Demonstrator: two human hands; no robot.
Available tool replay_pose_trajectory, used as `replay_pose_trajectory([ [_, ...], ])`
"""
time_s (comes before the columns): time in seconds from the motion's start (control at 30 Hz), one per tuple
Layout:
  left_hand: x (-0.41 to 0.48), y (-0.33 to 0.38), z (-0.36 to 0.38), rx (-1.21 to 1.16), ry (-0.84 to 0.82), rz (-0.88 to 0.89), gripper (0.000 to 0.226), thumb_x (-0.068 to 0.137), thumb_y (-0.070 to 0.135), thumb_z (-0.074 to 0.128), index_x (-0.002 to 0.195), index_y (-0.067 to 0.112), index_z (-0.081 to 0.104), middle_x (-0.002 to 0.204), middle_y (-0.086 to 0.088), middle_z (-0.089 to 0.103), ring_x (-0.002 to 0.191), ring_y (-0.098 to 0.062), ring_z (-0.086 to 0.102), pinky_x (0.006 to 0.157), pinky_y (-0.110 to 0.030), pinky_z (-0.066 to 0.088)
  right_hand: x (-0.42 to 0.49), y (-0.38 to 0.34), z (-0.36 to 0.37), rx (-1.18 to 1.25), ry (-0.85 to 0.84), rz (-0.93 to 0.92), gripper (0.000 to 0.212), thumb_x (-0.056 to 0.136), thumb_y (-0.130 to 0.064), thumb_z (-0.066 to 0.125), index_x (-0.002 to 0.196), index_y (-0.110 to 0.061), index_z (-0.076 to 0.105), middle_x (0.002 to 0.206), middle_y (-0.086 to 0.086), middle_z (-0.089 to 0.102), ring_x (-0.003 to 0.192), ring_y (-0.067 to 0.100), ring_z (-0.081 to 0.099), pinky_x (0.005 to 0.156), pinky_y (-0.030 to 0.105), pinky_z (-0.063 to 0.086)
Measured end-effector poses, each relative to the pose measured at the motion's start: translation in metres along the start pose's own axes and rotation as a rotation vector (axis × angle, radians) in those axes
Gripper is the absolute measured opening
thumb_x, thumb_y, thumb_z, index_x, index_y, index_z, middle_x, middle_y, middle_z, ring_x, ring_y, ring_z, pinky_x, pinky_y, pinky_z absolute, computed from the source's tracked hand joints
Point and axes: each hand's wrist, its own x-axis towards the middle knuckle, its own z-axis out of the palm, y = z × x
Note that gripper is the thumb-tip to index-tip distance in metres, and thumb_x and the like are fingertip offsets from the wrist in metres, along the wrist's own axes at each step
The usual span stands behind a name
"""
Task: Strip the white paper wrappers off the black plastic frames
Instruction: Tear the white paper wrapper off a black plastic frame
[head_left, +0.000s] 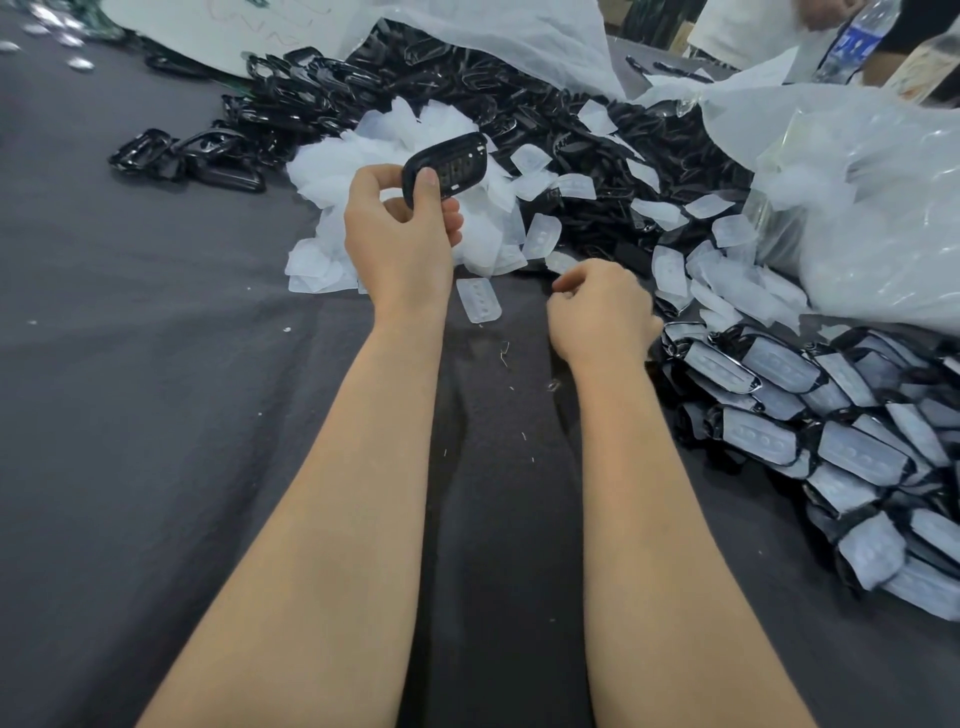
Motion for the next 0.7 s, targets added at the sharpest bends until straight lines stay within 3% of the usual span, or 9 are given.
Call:
replay_pose_trajectory([
  [0.4, -0.002, 0.000, 0.000, 0.001, -0.011, -0.003, 0.013, 0.095, 0.012, 0.054, 0.085, 0.018, 0.049, 0.061, 0.001, 0.062, 0.051, -0.004, 0.060, 0.056, -0.019, 0.052, 0.009, 0.025, -0.014, -0.010, 0.055, 0.172, 0.020, 0.089, -0.020, 0.059, 0.107, -0.026, 0.068, 0.120, 0.004, 0.062, 0.121, 0.030, 0.048, 0.100, 0.041, 0.031],
  [0.6, -0.002, -0.001, 0.002, 0.007, -0.017, 0.000, 0.015, 0.095, 0.012, 0.055, 0.084, 0.019, 0.049, 0.061, 0.002, 0.062, 0.051, -0.004, 0.059, 0.056, -0.020, 0.052, 0.008, 0.015, -0.010, 0.015, 0.195, -0.020, 0.025, 0.092, -0.020, 0.053, 0.113, -0.023, 0.065, 0.123, 0.005, 0.058, 0.119, 0.029, 0.045, 0.095, 0.036, 0.035],
  [0.7, -0.002, -0.001, 0.002, 0.011, -0.021, 0.000, 0.014, 0.095, 0.012, 0.055, 0.084, 0.019, 0.049, 0.062, 0.002, 0.063, 0.051, -0.004, 0.060, 0.056, -0.020, 0.052, 0.012, 0.004, -0.003, 0.015, 0.104, -0.171, 0.033, 0.094, -0.020, 0.049, 0.125, -0.023, 0.059, 0.133, 0.005, 0.053, 0.125, 0.028, 0.043, 0.102, 0.039, 0.037],
])
